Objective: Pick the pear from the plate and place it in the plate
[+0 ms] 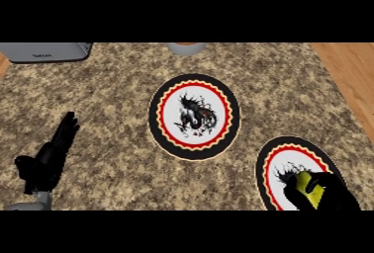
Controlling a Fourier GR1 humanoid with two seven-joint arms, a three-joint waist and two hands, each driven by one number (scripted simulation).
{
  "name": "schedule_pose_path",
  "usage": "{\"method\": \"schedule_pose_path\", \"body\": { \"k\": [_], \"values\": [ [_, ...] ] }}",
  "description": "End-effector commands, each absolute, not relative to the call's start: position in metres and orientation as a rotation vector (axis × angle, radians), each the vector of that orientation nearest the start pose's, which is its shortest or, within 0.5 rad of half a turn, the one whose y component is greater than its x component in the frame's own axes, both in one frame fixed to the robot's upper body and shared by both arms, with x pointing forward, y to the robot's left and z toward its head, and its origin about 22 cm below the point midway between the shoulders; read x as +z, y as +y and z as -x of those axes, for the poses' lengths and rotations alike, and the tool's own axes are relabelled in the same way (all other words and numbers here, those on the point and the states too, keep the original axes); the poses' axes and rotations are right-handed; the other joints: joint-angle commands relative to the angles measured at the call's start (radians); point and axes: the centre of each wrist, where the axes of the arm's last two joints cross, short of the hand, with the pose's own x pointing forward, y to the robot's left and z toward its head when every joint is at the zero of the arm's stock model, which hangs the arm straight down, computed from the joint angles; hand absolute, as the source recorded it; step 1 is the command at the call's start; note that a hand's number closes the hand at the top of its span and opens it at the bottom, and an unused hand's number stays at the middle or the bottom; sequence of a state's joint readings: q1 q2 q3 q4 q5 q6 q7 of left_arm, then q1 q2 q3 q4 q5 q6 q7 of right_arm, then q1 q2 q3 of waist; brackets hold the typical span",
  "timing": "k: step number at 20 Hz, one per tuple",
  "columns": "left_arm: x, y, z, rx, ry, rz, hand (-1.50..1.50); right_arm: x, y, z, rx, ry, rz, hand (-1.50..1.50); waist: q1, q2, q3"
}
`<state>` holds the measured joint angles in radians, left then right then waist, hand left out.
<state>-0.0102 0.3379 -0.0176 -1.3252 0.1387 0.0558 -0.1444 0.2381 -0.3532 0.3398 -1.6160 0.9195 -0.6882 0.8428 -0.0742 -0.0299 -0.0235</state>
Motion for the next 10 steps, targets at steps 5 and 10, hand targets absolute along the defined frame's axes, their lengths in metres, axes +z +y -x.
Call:
{"method": "schedule_pose_path", "body": {
  "k": [5,10],
  "values": [
    [-0.025,0.324,-0.237,-0.098,-1.48,-0.243,0.0,0.018,-0.205,-0.162,0.151,-1.095,1.426,1.5,-0.002,0.005,0.005],
    [-0.022,0.315,-0.237,-0.12,-1.512,-0.196,0.0,0.058,-0.154,-0.157,0.085,-1.096,1.494,1.5,0.037,0.013,0.012]
  ]
}}
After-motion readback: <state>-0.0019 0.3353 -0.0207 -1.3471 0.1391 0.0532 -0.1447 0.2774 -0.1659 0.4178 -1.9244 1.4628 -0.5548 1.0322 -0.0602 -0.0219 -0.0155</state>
